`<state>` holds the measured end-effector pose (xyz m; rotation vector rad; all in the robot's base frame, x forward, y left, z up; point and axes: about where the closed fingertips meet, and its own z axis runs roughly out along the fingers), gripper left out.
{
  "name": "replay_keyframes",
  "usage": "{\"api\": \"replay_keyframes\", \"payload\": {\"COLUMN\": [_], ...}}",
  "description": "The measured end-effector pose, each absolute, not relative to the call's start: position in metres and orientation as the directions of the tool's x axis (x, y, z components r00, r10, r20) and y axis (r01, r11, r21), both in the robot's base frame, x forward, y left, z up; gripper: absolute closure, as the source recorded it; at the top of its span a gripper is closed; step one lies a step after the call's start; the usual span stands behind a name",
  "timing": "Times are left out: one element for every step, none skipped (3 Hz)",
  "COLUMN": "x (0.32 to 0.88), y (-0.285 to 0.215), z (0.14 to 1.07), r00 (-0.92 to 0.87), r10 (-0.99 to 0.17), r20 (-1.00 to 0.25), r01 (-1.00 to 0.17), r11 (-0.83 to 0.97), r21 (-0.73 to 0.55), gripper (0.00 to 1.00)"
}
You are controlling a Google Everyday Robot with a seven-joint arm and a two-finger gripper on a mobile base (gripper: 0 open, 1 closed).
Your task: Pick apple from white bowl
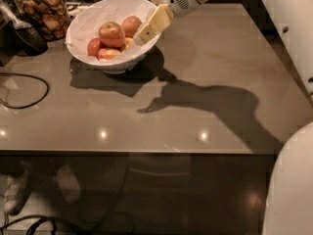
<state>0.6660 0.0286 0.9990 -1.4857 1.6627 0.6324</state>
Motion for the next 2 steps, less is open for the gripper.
{"api": "replay_keyframes", "payload": {"x": [0.675, 0.686], "y": [0.045, 0.062], "z": [1.006, 1.013], "r00": [0.033, 0.053], "r10": [-0.561, -0.558], "r20": [-0.827, -0.828], "r01": [-0.972, -0.975], "r11": [0.174, 0.15], "r21": [-0.156, -0.164], "gripper": [0.0, 0.0]}}
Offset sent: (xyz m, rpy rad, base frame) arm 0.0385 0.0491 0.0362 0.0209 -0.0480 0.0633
